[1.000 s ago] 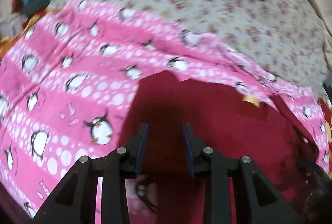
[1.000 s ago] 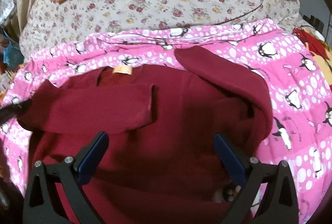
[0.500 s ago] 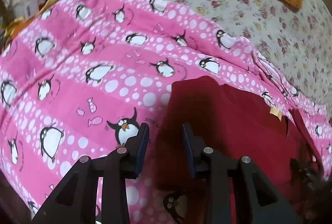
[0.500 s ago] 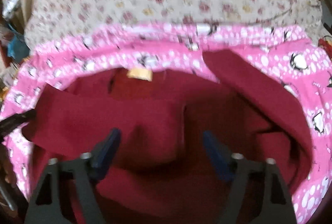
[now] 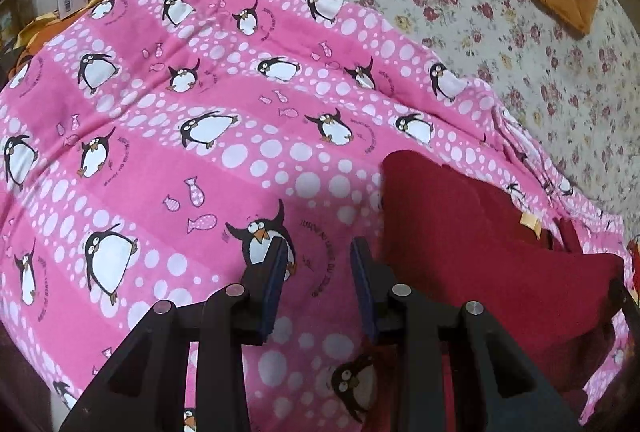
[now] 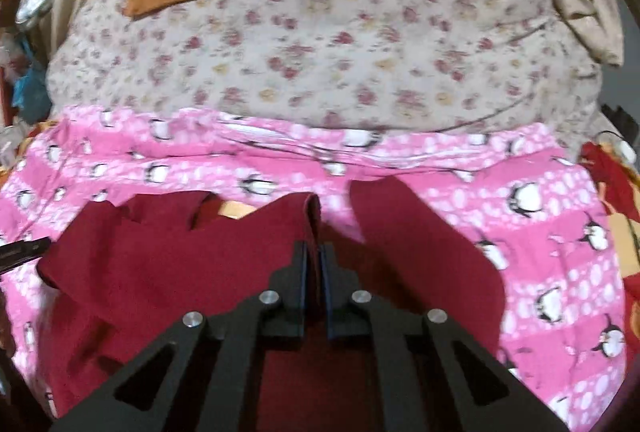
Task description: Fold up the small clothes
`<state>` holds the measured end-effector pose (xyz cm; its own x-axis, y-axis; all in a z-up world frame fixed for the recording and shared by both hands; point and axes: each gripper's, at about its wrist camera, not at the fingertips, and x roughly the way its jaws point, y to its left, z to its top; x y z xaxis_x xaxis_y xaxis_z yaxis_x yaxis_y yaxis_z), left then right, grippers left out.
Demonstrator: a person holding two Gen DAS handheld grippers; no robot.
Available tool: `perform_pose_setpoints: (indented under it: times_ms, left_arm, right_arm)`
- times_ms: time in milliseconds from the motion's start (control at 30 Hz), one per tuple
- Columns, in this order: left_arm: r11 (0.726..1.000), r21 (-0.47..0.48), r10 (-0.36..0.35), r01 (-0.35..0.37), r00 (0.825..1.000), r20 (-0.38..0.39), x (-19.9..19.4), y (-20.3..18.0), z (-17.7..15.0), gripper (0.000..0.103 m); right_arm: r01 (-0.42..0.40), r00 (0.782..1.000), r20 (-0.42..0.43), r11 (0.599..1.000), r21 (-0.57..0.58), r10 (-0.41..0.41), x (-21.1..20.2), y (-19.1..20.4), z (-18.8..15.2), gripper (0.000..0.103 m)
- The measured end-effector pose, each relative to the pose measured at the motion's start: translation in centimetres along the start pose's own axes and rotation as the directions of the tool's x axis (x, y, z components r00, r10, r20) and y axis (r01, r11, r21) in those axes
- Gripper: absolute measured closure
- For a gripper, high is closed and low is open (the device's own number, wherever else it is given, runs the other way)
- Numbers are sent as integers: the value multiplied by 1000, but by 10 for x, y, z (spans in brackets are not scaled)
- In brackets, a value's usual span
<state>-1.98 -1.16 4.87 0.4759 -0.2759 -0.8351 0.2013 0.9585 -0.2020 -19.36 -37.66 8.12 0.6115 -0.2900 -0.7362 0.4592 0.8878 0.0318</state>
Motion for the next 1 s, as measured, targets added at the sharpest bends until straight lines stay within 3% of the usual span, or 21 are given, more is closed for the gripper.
perform_pose_setpoints:
  times_ms: [133, 233, 500, 667, 767, 867, 1000]
  left_arm:
    - [999, 29, -16, 16, 1000, -9, -1, -4, -3, 92]
    - [998, 60, -24, 25, 1000, -18, -3, -7, -6, 92]
    - [965, 217, -125, 145, 987, -101, -18, -19, -32, 92]
    - [925, 240, -257, 293, 951, -170, -25, -19, -38, 92]
    - [901, 251, -323, 355, 933, -159, -36, -19, -37, 91]
    - [911, 271, -277, 310, 949, -153, -28, -27, -39, 89]
    - [943, 284, -142, 172, 982, -125, -1, -39, -41, 89]
  right_arm:
    - [40, 997, -62, 999, 33, -37, 23, -16, -11, 97]
    - [99, 988, -114, 995, -22, -101, 42, -14, -25, 97]
    - [98, 989, -112, 995, -19, -99, 42, -18, -29, 97]
    - [87, 988, -128, 996, -1, -86, 46, -18, -30, 96]
    - [75, 988, -138, 997, 17, -72, 48, -21, -32, 96]
    - [70, 988, -141, 997, 22, -67, 48, -22, -33, 96]
    - [72, 988, -139, 997, 23, -68, 48, -23, -34, 96]
